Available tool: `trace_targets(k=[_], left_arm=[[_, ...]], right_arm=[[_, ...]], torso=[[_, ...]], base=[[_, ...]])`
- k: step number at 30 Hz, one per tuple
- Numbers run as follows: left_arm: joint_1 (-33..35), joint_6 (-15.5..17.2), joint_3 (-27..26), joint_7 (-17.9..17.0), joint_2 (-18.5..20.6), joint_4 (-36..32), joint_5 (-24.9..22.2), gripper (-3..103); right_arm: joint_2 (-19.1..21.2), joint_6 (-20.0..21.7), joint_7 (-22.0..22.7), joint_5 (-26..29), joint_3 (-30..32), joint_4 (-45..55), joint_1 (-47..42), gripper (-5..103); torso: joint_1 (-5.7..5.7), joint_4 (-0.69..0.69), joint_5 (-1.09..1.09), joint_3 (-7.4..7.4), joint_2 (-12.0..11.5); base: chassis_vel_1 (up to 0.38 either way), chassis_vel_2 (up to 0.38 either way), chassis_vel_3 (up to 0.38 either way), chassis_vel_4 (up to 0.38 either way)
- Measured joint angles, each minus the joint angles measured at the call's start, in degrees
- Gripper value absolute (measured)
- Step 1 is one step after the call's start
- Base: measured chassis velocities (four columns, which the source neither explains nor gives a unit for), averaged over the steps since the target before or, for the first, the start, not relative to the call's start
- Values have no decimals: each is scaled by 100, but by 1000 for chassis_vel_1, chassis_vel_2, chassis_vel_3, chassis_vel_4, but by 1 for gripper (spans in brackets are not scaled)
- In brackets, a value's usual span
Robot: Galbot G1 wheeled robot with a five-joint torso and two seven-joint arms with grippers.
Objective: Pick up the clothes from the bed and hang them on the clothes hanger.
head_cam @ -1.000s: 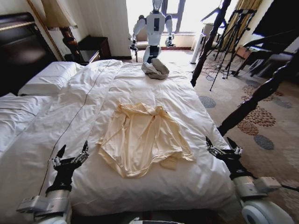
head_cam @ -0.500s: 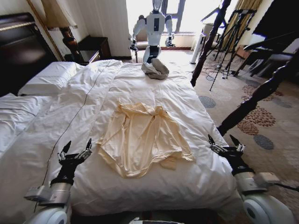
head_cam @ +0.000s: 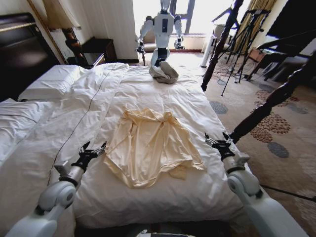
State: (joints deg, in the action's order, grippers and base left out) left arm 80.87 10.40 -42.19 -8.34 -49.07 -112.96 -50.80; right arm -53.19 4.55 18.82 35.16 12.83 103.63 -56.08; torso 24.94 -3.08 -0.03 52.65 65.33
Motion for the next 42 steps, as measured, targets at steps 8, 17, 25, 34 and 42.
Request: trace_targets(k=[8,17,25,34,42], left_arm=[[-2260,-99,1836,-154,177,1924,-4,99],[-4244,-343,3287,92,-35,3679,278,99],[-5334,-315,4306,293,-59,4538,202,99],[-5981,-66,4664,404,-73,4672,-142,100],[-6308,163,5011,503,-225,4895,-190,100]], right_arm=[[-925,-224,75,-527,-1911,-2322,2444,100],[-2062,-435,-130,-1007,-2539,-4037,3711,100],[-2584,-276,-278,-1285,-2466,-4589,3991,100],[-1879,167,-440,-573,-2316,-3500,3486,100],[-2257,-101,-632,-910,-2154,-4185,3636,100]], torso=[[-1,-3,-1,-1,0],[-2,-5,-1,-1,0],[-2,-2,-3,-1,0],[-5,-6,2,-3,2],[-3,0,-1,-3,2]], base=[[0,0,0,0],[0,0,0,0],[0,0,0,0],[0,0,0,0],[0,0,0,0]])
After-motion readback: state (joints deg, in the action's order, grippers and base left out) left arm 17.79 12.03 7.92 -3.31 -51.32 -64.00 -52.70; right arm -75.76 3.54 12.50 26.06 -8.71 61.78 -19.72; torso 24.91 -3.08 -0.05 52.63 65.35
